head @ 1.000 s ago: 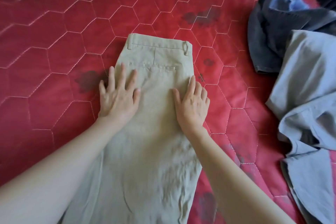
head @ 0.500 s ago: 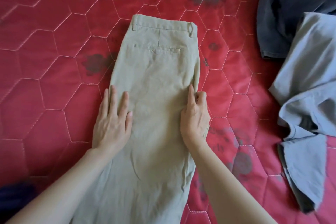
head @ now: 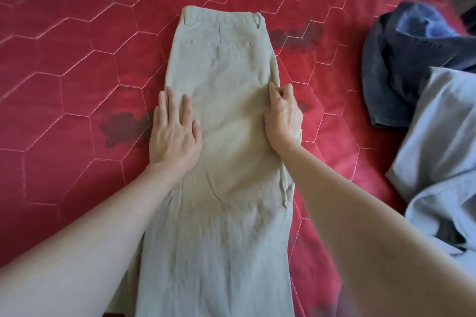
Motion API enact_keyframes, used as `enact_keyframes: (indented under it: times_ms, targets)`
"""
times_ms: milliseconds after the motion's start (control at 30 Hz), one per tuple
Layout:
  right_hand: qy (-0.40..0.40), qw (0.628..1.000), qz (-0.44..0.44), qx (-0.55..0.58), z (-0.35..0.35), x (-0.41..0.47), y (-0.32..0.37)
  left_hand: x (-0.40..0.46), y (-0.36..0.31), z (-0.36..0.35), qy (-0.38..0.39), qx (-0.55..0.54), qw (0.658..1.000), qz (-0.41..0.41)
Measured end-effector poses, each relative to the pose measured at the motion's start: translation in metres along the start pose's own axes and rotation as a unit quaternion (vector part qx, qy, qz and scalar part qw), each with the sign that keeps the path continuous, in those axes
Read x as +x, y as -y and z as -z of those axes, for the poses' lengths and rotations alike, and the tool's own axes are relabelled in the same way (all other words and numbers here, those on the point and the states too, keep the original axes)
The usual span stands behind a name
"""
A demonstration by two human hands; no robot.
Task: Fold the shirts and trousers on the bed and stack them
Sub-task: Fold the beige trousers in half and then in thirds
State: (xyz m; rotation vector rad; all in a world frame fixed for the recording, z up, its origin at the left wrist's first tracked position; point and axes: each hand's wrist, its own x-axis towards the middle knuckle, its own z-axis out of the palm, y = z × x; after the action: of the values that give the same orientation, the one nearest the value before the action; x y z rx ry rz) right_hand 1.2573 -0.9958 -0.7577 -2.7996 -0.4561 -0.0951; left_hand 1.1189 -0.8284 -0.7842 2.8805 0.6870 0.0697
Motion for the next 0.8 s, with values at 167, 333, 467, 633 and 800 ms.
enact_keyframes:
  times_ms: [167, 333, 467, 633, 800]
  targets:
    - [0.006, 1.000, 0.008, -0.009, -0.011, 0.057, 0.004, 0.052, -0.006, -0.001, -0.004, -0.006, 1.000, 0.010]
    - [-0.003, 0.999, 0.015, -0.029, -0.021, 0.074, 0.002, 0.068, -0.005, -0.004, -0.001, -0.001, 1.000, 0.009]
    - [0.034, 0.997, 0.013, -0.068, -0.019, 0.058, 0.002, 0.067, -0.004, 0.002, 0.036, 0.012, 0.999, 0.006]
    - [0.124, 0.989, 0.063, -0.041, -0.006, -0.039, 0.008, 0.009, 0.000, 0.015, 0.113, 0.014, 0.993, -0.039]
    - [0.163, 0.972, 0.162, 0.039, 0.027, -0.193, 0.006, -0.089, 0.021, 0.031, 0.165, 0.003, 0.979, -0.120]
